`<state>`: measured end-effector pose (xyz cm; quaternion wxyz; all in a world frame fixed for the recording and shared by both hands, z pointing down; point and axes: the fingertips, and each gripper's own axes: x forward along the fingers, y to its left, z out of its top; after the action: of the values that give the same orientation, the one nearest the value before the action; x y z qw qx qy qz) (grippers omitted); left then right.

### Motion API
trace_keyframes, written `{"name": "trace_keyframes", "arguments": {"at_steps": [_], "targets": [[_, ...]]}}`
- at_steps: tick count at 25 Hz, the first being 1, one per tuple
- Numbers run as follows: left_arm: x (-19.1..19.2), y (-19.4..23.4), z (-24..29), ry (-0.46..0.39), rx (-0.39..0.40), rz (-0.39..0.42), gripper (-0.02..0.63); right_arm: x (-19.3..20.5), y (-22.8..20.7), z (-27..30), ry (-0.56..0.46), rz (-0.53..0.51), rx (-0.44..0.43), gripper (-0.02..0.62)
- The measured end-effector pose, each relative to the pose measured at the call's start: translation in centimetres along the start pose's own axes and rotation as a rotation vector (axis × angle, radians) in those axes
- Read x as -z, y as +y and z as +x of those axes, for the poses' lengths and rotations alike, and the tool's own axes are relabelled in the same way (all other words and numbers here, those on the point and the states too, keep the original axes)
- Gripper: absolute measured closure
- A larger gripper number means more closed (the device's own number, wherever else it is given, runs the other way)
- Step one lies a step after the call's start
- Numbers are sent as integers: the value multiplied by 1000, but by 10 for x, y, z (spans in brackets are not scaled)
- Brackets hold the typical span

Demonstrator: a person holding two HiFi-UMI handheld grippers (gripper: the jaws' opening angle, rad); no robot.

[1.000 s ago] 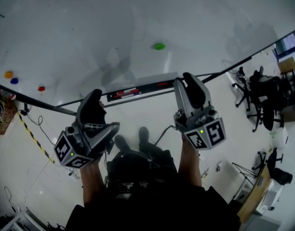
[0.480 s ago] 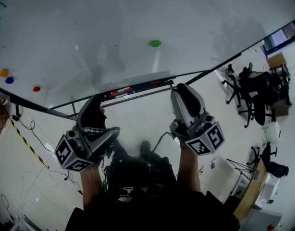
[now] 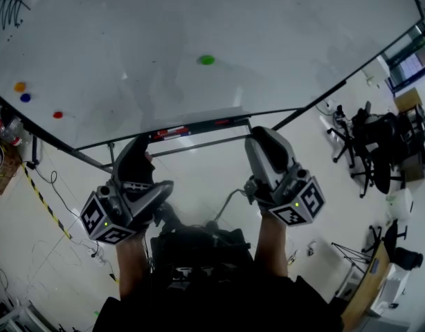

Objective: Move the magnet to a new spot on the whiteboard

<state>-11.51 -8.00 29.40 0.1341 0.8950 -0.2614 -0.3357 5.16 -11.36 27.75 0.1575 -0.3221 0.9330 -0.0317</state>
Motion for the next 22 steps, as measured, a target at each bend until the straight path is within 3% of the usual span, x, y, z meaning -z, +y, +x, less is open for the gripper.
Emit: {"name": "trace_keyframes", "arguments": {"at_steps": [9,15,22], "targets": [[60,-89,34,60,-16,38,192,-30,-3,-104,-62,76,-71,497],[97,-145,28,76,-94,61,192,-36,4,-160,-91,162,-170,508],[124,-187,21,108,-170,83,192,-38,27,-198,-88,154,-235,526]]}}
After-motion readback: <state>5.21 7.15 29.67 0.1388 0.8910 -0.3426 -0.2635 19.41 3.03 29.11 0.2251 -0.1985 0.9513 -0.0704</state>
